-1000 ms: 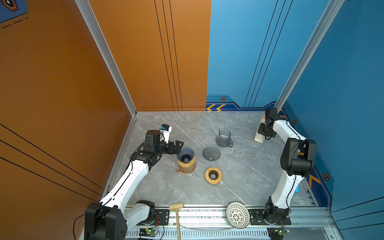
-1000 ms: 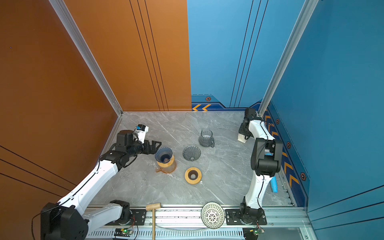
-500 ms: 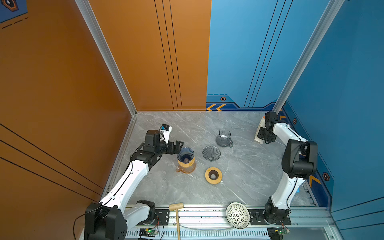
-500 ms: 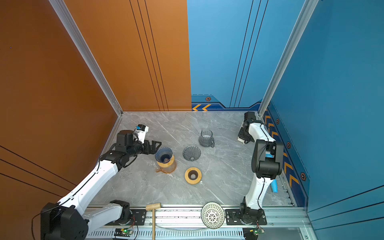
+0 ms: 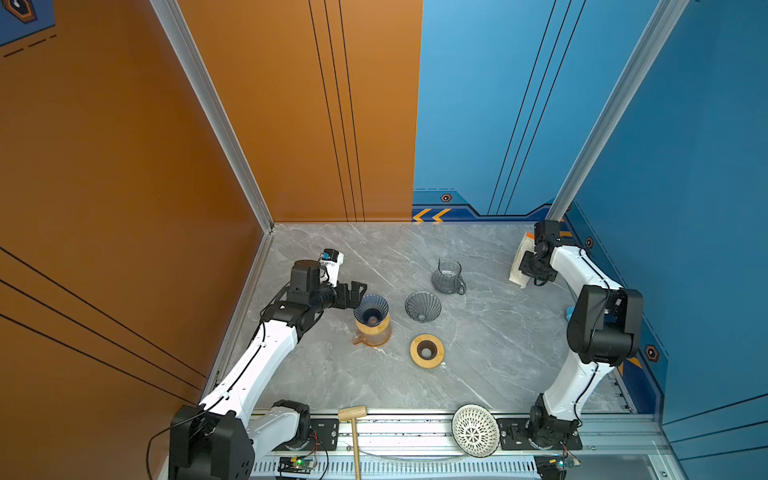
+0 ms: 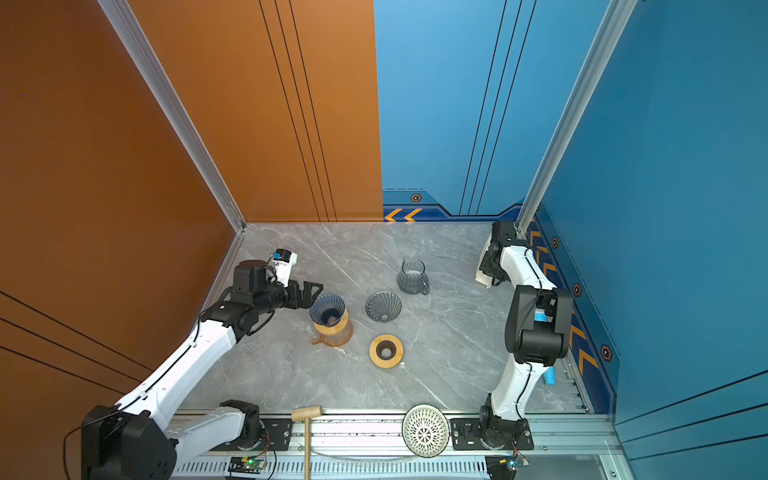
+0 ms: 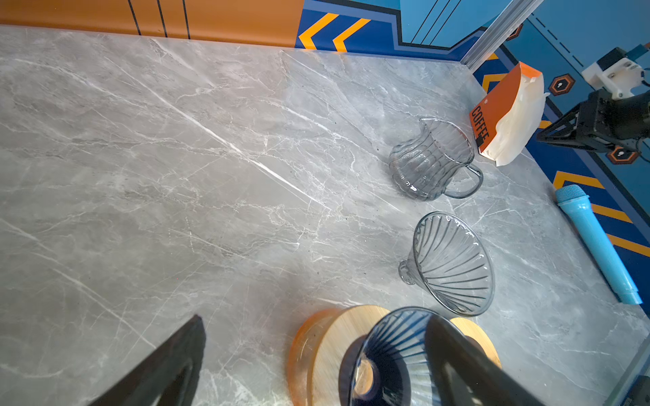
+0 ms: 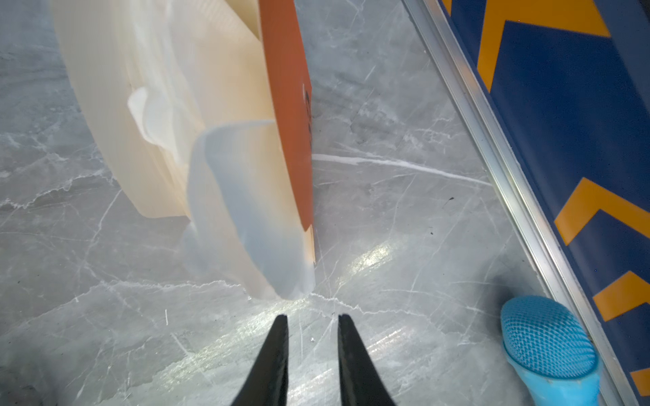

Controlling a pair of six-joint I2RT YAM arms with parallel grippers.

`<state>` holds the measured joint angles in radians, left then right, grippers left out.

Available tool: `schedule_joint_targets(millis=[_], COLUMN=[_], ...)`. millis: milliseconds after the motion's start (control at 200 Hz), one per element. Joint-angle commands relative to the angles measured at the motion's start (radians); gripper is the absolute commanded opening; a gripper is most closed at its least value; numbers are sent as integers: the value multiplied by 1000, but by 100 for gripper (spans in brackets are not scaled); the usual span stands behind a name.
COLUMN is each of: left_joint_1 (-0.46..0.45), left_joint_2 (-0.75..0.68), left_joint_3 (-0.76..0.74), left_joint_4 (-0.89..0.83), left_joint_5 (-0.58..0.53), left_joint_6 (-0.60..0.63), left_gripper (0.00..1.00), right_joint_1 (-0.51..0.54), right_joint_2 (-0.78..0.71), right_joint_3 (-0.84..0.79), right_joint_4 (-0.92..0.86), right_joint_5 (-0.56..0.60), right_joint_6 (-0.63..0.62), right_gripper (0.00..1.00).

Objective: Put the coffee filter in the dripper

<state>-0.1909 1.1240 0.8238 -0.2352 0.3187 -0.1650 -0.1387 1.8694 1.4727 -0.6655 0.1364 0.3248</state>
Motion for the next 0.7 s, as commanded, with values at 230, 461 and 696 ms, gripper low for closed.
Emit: schedule_joint_targets(millis=[230, 461, 696], left_joint_1=[5, 4, 4], left_joint_2=[-6, -5, -7], left_joint_3=[-9, -9, -9], left_joint_4=[-12, -15, -16], left_joint_5=[20, 20, 20], left_joint_6=[12, 12, 12], left_gripper=[98, 98, 98], right_joint_1=[-10, -8, 1], right_joint_2=[79, 99, 41], right_joint_3=[73, 97, 59], right_joint_4=[-14, -13, 0], right_joint_5=[12, 3, -19], right_joint_6=[-13, -10, -9], right_gripper=[24, 25, 27])
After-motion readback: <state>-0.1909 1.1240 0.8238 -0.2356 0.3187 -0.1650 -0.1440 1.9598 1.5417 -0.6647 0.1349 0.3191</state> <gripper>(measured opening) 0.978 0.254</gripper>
